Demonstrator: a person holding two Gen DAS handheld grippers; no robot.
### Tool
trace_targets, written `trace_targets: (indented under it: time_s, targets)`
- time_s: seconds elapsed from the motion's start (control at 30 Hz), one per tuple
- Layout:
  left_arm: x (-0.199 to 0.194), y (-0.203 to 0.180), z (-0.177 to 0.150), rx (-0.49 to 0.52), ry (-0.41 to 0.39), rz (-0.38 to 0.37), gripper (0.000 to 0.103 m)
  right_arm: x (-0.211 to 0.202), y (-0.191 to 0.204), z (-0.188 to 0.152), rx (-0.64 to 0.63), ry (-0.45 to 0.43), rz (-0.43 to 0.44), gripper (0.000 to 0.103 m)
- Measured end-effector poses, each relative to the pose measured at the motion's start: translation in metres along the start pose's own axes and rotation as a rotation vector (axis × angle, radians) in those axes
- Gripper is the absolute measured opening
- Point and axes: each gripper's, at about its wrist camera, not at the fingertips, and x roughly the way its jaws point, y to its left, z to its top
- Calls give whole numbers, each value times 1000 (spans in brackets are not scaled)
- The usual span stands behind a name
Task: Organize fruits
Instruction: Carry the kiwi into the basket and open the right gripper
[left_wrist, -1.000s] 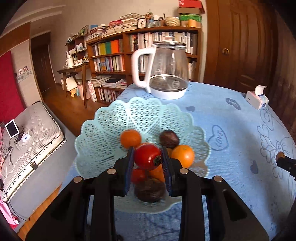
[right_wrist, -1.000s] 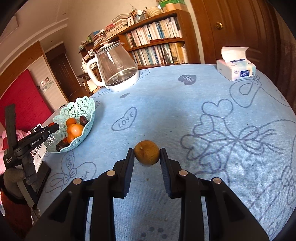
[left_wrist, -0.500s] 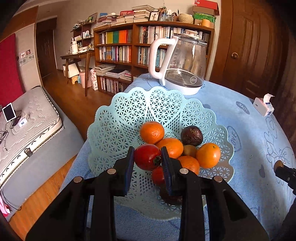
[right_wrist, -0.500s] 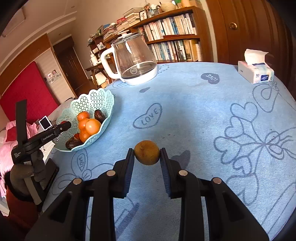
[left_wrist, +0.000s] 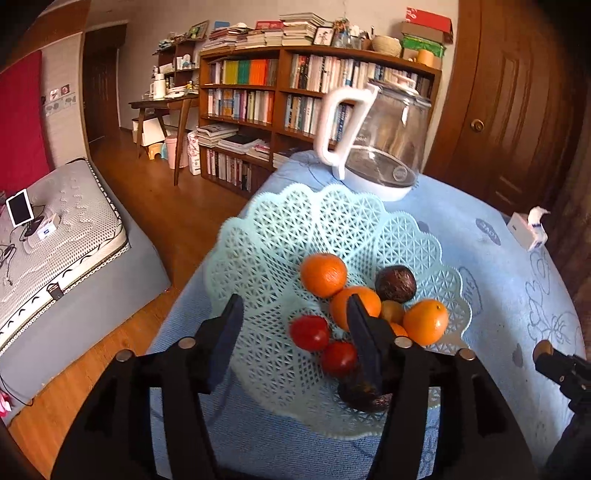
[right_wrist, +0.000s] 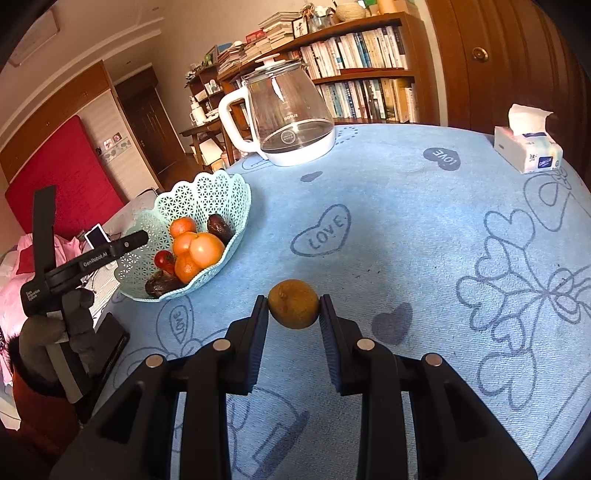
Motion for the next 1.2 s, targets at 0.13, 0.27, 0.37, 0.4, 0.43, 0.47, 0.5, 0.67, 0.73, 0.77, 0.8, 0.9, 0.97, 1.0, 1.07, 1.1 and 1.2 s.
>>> trace_targets:
  time_s: [0.13, 0.27, 0.37, 0.4, 0.43, 0.47, 0.5, 0.67, 0.73, 0.77, 0.8, 0.9, 0.97, 1.0, 1.07, 1.1, 1.2]
  targets:
    - [-10, 12, 6, -28, -27, 12, 69, 1, 11, 4, -19, -5, 17, 29]
    - [-18, 17, 9, -42, -48, 22, 73, 5, 32, 13, -60, -10, 48, 29]
    - [-23, 18, 10, -41, -60, 21, 75, 8, 53, 19, -102, -13, 78, 29]
    - [-24, 18, 11, -40, -63, 19, 75, 11, 61, 21, -118, -13, 90, 29]
    - [-25, 18, 12, -39, -66, 20, 75, 13, 68, 23, -131, -12, 99, 29]
    - [-26, 18, 13, -37, -69, 21, 76, 16, 74, 24, -141, -10, 107, 29]
    - [-27, 18, 13, -36, -73, 24, 76, 20, 81, 25, -152, -6, 115, 29]
    - [-29, 22, 15, -49, -78, 26, 77, 40, 102, 26, -178, 26, 137, 29]
    - [-29, 23, 16, -53, -77, 30, 77, 48, 108, 25, -186, 36, 139, 29]
    - [-30, 23, 16, -53, -78, 33, 77, 51, 110, 25, -188, 41, 140, 29]
    - [-30, 23, 16, -51, -79, 33, 77, 53, 112, 25, -188, 46, 142, 29]
    - [-29, 23, 15, -51, -78, 32, 80, 58, 114, 26, -179, 46, 139, 30]
    - [-29, 22, 15, -43, -80, 34, 84, 59, 112, 27, -163, 43, 138, 30]
    - [-30, 21, 15, -37, -84, 40, 85, 58, 110, 27, -157, 40, 137, 30]
    - [-31, 19, 15, -26, -91, 50, 85, 56, 106, 27, -148, 33, 134, 30]
    - [-32, 18, 15, -22, -94, 54, 85, 55, 104, 27, -141, 30, 130, 31]
    - [-33, 15, 15, -9, -103, 69, 86, 50, 95, 25, -116, 15, 116, 41]
